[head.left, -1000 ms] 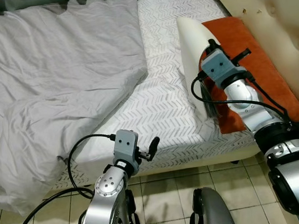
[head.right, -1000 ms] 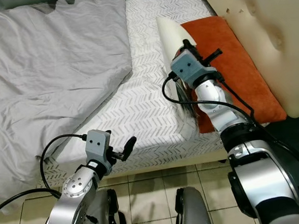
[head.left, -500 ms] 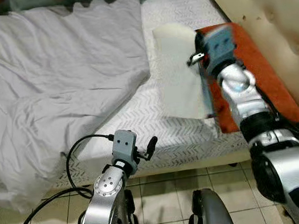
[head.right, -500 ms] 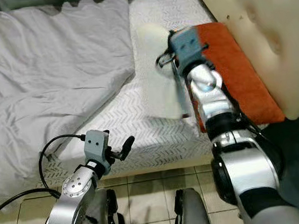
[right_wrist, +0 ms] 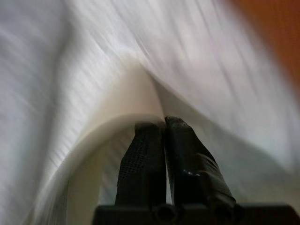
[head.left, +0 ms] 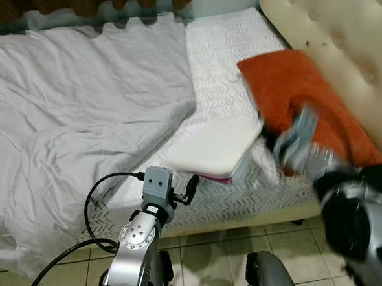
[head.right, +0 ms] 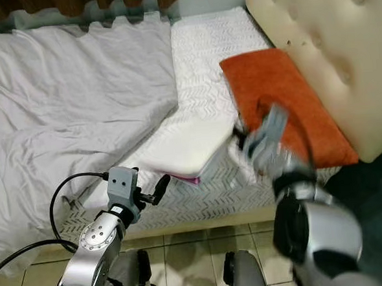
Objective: Clean up the room
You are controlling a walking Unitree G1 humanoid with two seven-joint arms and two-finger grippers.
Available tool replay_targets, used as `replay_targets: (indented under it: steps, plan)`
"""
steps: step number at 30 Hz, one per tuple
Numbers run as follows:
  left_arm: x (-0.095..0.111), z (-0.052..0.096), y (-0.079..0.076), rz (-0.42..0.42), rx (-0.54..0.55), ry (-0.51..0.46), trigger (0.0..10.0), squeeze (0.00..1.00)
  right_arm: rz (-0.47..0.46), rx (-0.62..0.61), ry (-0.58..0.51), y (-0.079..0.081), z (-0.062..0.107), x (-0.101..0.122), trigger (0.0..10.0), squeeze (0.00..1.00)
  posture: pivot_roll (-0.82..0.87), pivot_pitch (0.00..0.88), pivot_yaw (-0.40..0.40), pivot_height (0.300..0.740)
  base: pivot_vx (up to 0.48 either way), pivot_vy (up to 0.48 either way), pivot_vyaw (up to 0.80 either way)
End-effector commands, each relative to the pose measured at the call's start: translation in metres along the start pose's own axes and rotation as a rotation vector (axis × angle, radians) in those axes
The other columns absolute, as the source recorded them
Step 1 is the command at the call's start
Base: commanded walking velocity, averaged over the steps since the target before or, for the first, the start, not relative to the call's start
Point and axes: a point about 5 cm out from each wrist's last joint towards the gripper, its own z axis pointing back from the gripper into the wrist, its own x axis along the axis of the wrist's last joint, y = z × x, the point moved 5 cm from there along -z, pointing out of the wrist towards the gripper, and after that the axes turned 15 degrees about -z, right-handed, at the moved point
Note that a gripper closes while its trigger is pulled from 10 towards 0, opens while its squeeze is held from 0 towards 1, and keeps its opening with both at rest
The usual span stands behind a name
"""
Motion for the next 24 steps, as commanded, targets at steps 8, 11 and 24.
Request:
replay_targets:
  steps: [8,11,24]
  plan:
    - [-0.003,0.004,-0.001,0.028,0.002,0.004,10.0,0.0,0.699,-0.048,0.231,-0.049,-0.005,-0.093,10.0,0.0,0.03,0.157,0.011,0.635,0.0,0.0,0.0]
    - [-0.003,0.004,-0.003,0.017,-0.01,0.003,10.0,0.0,1.227,0.119,0.079,-0.007,-0.005,-0.078,10.0,0.0,0.01,0.158,0.014,0.635,0.0,0.0,0.0]
    - [0.0,0.0,-0.001,0.006,-0.012,-0.006,10.0,0.0,0.821,0.274,0.352,0.018,0.005,-0.108,10.0,0.0,0.02,0.152,0.016,0.635,0.0,0.0,0.0]
